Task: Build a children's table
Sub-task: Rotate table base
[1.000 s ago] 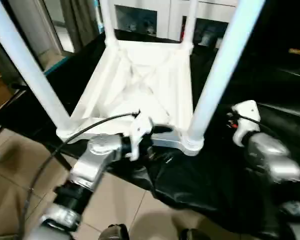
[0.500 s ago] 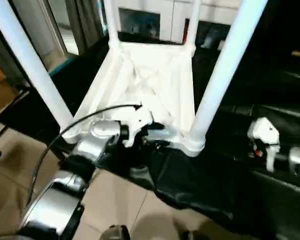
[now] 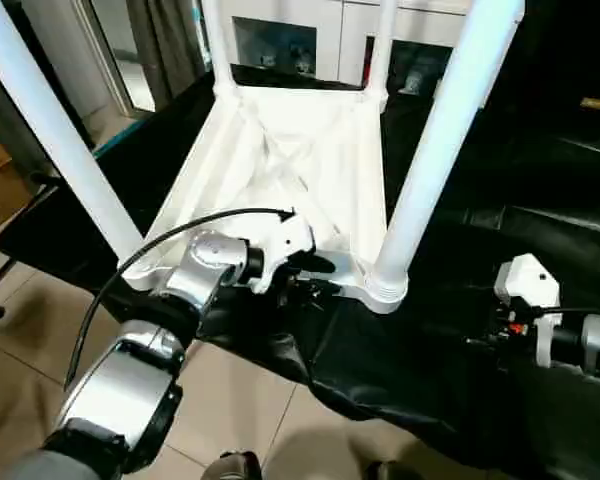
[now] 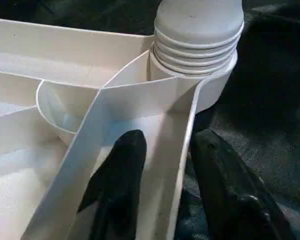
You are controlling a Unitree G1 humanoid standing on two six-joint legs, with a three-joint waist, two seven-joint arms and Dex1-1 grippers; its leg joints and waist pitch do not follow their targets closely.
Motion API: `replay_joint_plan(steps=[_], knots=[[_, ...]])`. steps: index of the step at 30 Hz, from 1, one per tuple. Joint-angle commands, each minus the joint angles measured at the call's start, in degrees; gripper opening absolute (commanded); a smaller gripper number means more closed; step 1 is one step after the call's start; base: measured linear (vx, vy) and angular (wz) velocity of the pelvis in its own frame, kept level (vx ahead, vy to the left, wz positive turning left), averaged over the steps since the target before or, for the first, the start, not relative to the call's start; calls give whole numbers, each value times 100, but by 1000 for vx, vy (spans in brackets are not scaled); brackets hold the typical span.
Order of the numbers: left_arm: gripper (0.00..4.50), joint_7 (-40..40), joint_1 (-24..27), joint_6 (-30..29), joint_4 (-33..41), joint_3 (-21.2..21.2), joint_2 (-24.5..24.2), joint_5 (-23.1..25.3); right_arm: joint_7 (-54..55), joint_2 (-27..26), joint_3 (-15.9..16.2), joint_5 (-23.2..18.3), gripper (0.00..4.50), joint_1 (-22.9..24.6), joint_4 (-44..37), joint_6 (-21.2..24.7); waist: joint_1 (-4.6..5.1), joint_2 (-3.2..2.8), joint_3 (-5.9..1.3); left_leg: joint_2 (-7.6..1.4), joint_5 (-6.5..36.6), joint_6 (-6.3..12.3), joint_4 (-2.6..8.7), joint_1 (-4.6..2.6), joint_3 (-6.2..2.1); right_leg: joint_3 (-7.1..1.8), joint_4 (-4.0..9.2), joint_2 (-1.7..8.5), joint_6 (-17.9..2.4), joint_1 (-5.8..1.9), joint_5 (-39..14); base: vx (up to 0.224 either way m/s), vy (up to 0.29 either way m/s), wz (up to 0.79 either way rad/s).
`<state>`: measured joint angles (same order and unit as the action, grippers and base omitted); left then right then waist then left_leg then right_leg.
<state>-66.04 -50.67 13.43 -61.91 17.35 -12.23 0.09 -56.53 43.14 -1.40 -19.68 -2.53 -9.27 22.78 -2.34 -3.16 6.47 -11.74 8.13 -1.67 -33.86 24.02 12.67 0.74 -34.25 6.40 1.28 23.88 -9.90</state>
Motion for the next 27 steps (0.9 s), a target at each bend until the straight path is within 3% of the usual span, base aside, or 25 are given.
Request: replay_joint_plan(steps=[1, 17, 18, 19, 21, 23, 26, 27], knots=[[147, -48, -64, 34, -202, 56, -16, 172, 35, 68, -62, -20, 369, 38, -189, 122, 3, 88, -411, -80, 2098, 216, 446, -241, -135, -21, 519, 92, -1190, -184, -1887, 0, 0, 0], [24, -177, -222, 76, -447, 116, -58, 507, 137, -66, -7, -21, 369, -100, -60, 171, 34, 90, -383, -95, 2394, 95, 488, -262, -144, -34, 586, 125, -1102, -137, -2420, 0, 0, 0], [10, -184, -218, 48, -434, 110, -56, 498, 139, -81, -15, -40, 369, -100, -54, 183, 34, 90, -383, -95, 2394, 95, 488, -262, -144, -34, 586, 125, -1102, -137, -2420, 0, 0, 0], [5, -196, -170, -78, -332, 87, -48, 453, 180, -125, -35, -63, 369, -97, -36, 207, 48, 45, -389, -95, 2359, 73, 507, -225, -167, -20, 551, 129, -1115, -170, -2313, 0, 0, 0], [3, -222, -24, -275, -64, 8, 2, 323, 223, -182, -58, -108, 395, -70, -32, 242, 63, 55, -390, -109, 2343, 84, 530, -220, -170, -16, 547, 127, -1183, -185, -2087, 0, 0, 0], [0, -158, 264, -433, 420, -155, 123, 118, 266, -226, -55, -145, 405, 18, -106, 259, 72, 59, -395, -109, 2169, 201, 518, -222, -148, -17, 539, 118, -1284, -194, -1775, 0, 0, 0], [0, 9, 543, -611, 878, -250, 211, -30, 322, -278, -54, -161, 439, 90, -180, 279, 61, 73, -421, -94, 1870, 410, 485, -221, -118, -24, 545, 125, -1284, -210, -1637, 0, 0, 0], [0, 74, 638, -681, 1031, -274, 234, -68, 371, -305, -57, -135, 439, 115, -200, 250, 59, 104, -423, -81, 1752, 508, 471, -214, -99, -23, 564, 109, -1224, -187, -1674, 0, 0, 0]])
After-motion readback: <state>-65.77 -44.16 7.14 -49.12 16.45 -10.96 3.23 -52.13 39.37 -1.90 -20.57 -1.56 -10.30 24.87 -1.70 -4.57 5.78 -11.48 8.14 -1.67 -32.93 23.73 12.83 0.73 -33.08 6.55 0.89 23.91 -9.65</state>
